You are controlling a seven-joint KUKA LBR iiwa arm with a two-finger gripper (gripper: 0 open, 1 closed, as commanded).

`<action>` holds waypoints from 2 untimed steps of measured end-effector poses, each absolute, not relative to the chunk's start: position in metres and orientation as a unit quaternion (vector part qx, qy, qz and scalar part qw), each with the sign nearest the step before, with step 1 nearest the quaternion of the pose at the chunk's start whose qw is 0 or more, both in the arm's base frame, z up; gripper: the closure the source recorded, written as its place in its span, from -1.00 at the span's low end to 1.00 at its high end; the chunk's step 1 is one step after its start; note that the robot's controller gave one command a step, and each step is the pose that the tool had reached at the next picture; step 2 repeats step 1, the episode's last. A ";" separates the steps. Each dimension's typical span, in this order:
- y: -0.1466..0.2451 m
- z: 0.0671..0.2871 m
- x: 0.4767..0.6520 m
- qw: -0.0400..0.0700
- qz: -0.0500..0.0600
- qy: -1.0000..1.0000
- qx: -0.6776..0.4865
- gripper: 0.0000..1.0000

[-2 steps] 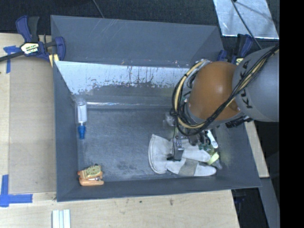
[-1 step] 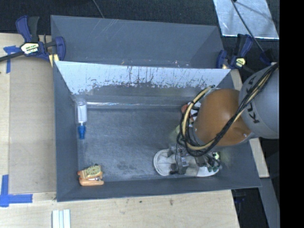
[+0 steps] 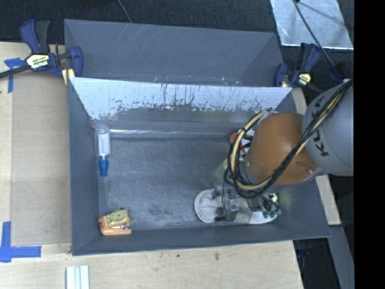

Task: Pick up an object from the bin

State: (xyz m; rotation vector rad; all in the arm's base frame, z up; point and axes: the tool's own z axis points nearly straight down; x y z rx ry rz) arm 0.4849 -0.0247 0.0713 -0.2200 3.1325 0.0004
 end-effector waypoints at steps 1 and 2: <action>-0.025 0.201 0.487 0.000 0.000 0.997 -0.078 1.00; -0.025 0.201 0.487 0.000 0.000 0.997 -0.078 1.00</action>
Offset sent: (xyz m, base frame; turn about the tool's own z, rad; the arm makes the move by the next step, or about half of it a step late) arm 0.0000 0.0000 0.0000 0.0000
